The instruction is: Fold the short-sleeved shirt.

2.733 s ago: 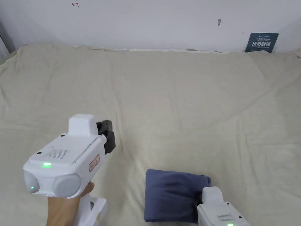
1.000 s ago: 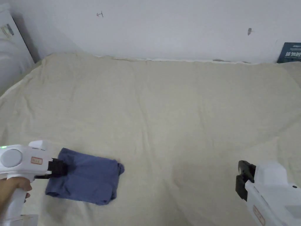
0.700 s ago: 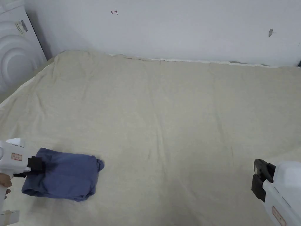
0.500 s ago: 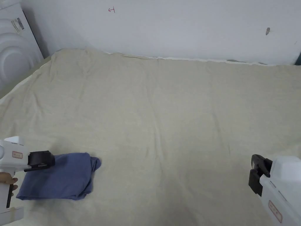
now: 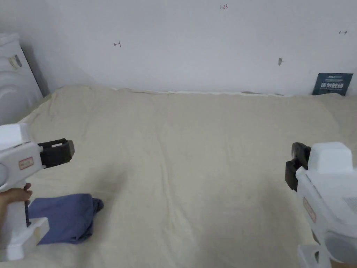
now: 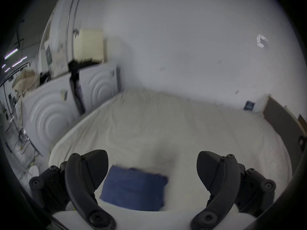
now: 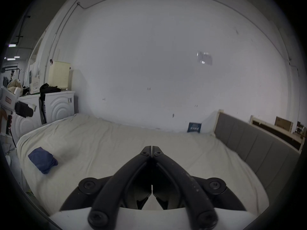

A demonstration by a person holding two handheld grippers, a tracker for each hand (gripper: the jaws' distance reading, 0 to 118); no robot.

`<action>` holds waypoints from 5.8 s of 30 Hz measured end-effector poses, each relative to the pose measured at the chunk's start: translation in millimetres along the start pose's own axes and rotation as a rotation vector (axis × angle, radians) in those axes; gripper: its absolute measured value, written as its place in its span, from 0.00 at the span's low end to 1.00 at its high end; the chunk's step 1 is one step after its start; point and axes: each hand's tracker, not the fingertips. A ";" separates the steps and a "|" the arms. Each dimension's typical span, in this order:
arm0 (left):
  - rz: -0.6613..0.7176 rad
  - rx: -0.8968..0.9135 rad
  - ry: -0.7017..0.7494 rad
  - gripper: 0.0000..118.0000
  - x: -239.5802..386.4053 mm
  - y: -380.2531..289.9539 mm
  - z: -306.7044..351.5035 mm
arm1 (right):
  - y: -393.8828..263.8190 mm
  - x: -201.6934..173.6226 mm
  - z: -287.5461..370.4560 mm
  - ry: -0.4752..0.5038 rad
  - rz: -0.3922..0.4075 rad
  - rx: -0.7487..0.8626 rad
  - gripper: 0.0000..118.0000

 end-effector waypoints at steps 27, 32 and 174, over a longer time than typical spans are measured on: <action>-0.120 0.524 -0.179 0.01 234.9 -43.8 97.5 | 31.4 91.0 84.5 -0.181 0.058 0.212 0.01; -0.121 0.503 -0.205 0.01 241.6 -45.0 95.9 | 26.9 95.8 82.9 -0.179 0.021 0.197 0.01; -0.181 0.513 -0.203 1.00 216.3 -56.1 103.9 | 30.8 74.3 86.6 -0.164 -0.045 0.205 1.00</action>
